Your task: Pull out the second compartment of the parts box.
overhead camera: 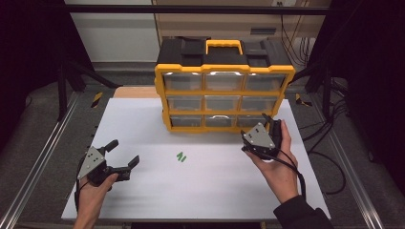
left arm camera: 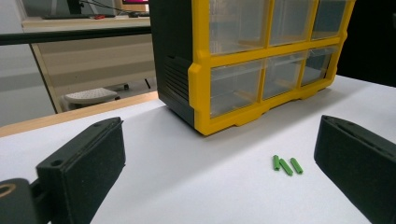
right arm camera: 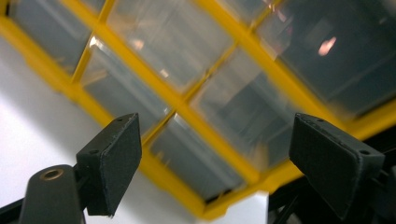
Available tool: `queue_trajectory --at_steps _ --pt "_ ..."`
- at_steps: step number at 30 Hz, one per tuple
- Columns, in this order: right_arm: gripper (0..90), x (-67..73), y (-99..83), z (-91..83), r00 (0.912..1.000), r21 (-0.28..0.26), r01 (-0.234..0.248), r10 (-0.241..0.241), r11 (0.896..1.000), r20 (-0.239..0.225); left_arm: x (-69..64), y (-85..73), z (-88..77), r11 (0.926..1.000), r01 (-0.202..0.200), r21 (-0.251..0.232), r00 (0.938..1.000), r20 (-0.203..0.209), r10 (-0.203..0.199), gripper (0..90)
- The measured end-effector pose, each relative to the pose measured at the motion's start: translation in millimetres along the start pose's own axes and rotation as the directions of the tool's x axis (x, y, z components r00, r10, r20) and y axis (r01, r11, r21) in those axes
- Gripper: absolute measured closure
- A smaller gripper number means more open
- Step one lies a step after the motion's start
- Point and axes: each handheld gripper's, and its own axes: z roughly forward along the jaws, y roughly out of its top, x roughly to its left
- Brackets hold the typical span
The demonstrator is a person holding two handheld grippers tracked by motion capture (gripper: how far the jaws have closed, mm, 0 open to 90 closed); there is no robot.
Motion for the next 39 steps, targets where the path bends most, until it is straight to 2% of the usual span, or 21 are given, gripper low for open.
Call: queue_trajectory --at_steps 2,6,12,21,24,27,29,32,34,39 --pt "17.4 -0.4 3.6 1.2 0.9999 -0.003 0.010 -0.010 1.000 0.000 0.3 -0.1 -0.1 1.0000 0.003 -0.001 1.0000 0.000 -0.003 1.6" --pt "17.9 -1.4 18.7 10.2 0.9977 -0.001 0.064 -0.064 0.998 0.022 -0.8 -0.2 0.6 1.0000 -0.001 0.002 1.0000 0.004 0.001 1.5" --pt "21.3 -5.0 27.1 22.3 0.9900 0.013 0.130 -0.131 0.991 0.053 -0.9 -0.7 1.4 1.0000 -0.002 0.006 1.0000 0.005 0.002 1.6" --pt "32.6 -6.8 43.1 29.6 0.9774 -0.002 0.179 -0.178 0.984 0.115 -1.1 -0.7 1.9 0.9999 -0.004 0.010 1.0000 0.005 0.004 1.6" --pt "37.9 -7.1 48.9 31.7 0.9650 0.006 0.226 -0.225 0.974 0.134 -0.7 -0.7 1.4 1.0000 -0.002 0.007 1.0000 0.003 0.002 1.5" --pt "39.1 -6.4 55.8 33.9 0.9594 0.010 0.243 -0.242 0.970 0.145 -0.6 -0.6 1.1 1.0000 -0.001 0.007 1.0000 0.002 0.001 1.6" --pt "40.4 -5.2 60.0 35.5 0.9489 0.019 0.272 -0.271 0.962 0.162 -0.8 -0.7 1.2 1.0000 -0.001 0.008 1.0000 0.003 0.001 1.6" --pt "42.1 -4.0 65.3 37.2 0.9283 0.026 0.322 -0.321 0.946 0.188 -1.2 -0.6 1.4 1.0000 -0.003 0.009 1.0000 0.005 0.003 1.7" --pt "43.2 -4.1 68.3 38.6 0.9185 0.021 0.343 -0.341 0.939 0.201 -1.2 -0.7 1.5 0.9999 -0.004 0.010 1.0000 0.007 0.004 1.8" --pt "45.1 -5.6 76.0 41.1 0.9019 0.037 0.365 -0.363 0.930 0.234 -1.1 -0.7 1.3 0.9999 -0.003 0.011 1.0000 0.006 0.002 1.9"
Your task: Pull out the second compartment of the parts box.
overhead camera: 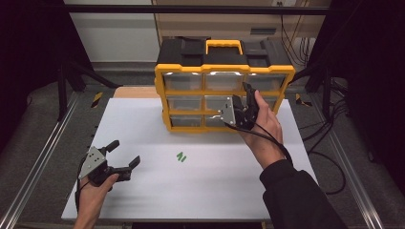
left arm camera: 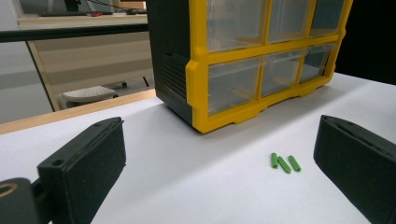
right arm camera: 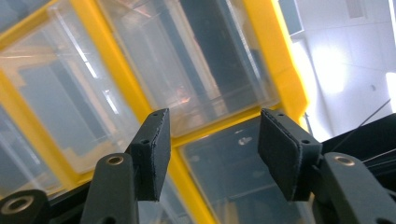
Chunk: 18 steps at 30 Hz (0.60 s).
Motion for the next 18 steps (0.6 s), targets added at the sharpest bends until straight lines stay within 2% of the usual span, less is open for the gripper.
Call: queue_trajectory --at_steps 7,10,13,15,18 --pt "50.2 -5.3 8.9 2.1 0.9987 -0.004 0.038 -0.038 0.999 0.034 -0.1 -0.4 0.4 1.0000 -0.004 0.006 1.0000 0.002 0.004 2.1" --pt "53.0 -5.7 11.6 4.2 0.9963 -0.006 0.070 -0.069 0.998 0.050 -0.2 -0.5 0.4 0.9999 -0.006 0.010 1.0000 0.005 0.006 2.1" --pt "55.2 -5.3 13.9 5.7 0.9929 -0.007 0.097 -0.096 0.995 0.070 -0.5 -0.5 0.4 0.9999 -0.007 0.011 1.0000 0.006 0.007 2.3" --pt "57.4 -5.2 15.7 6.4 0.9870 0.000 0.139 -0.138 0.990 0.081 -0.6 -0.5 0.4 0.9999 -0.007 0.011 1.0000 0.007 0.007 2.3" --pt "60.8 -5.6 17.7 7.8 0.9811 0.006 0.166 -0.166 0.986 0.099 -0.9 -0.7 0.4 0.9999 -0.007 0.012 1.0000 0.006 0.007 2.3"
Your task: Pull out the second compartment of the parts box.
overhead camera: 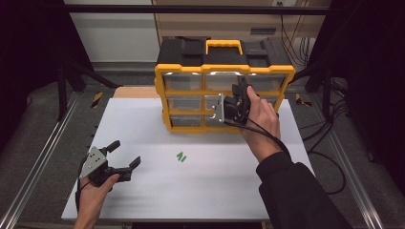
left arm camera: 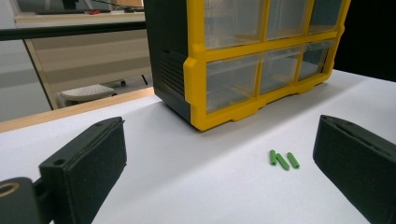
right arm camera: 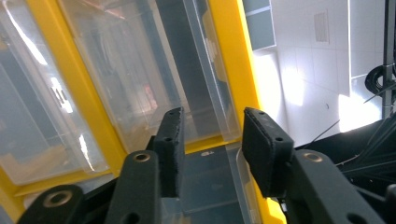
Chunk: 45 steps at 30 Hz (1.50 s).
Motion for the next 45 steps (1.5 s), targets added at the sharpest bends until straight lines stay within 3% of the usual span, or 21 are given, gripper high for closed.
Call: queue_trajectory --at_steps 4,16,29,41,45 --pt "64.1 -0.7 0.7 1.5 1.0000 0.005 0.004 -0.004 1.000 0.007 -0.2 -0.1 0.2 1.0000 0.000 0.000 1.0000 0.001 0.000 2.4" --pt "71.1 1.6 2.7 8.2 0.9956 0.000 0.087 -0.087 0.996 0.033 0.7 -0.6 0.0 1.0000 0.001 0.003 0.9999 -0.013 -0.001 2.3" --pt "75.5 5.3 4.7 15.2 0.9917 0.019 0.119 -0.119 0.993 0.047 1.3 -0.9 -0.4 1.0000 0.002 0.001 0.9998 -0.019 -0.002 2.2" --pt "79.5 7.1 5.4 17.8 0.9775 0.023 0.195 -0.196 0.981 0.079 1.3 -1.0 -0.2 1.0000 0.002 0.001 0.9998 -0.018 -0.002 2.2" --pt "81.1 6.3 5.1 19.4 0.9777 0.022 0.193 -0.194 0.981 0.081 2.0 -1.2 -0.3 1.0000 0.005 0.000 0.9998 -0.020 -0.005 2.2"
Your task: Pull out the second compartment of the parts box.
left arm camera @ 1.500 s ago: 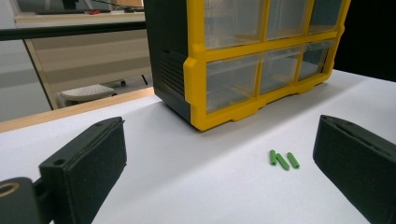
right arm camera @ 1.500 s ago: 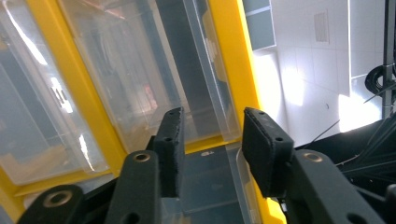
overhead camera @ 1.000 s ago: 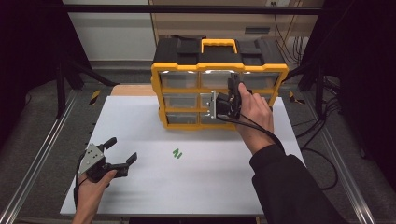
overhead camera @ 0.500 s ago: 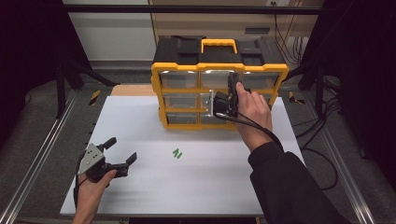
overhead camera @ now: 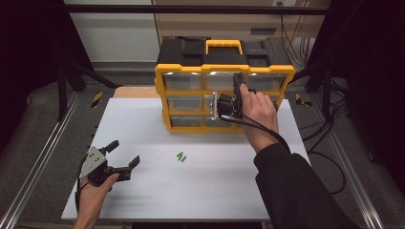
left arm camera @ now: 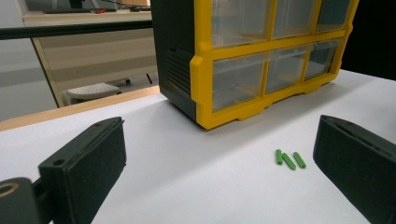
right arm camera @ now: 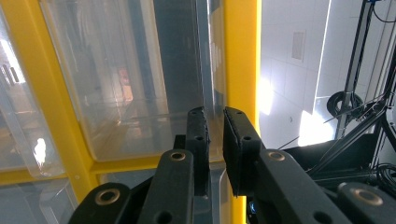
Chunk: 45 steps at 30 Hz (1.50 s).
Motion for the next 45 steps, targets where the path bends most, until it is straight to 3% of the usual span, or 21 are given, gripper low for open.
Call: queue_trajectory --at_steps 9,18,45 --pt "84.2 4.2 -1.5 -1.7 0.9987 -0.007 0.045 -0.045 0.999 0.025 -0.2 0.2 0.4 1.0000 0.002 -0.004 1.0000 0.003 -0.002 2.2" --pt "85.0 3.1 -3.3 -6.9 0.9985 -0.021 0.049 -0.049 0.999 0.026 0.3 0.2 0.6 1.0000 0.004 -0.005 1.0000 0.002 -0.004 2.1" --pt "85.1 -1.6 -7.5 -54.5 0.9978 -0.041 0.062 -0.061 0.997 0.026 1.7 -0.1 -1.2 1.0000 0.004 -0.002 0.9999 -0.012 -0.004 2.1"
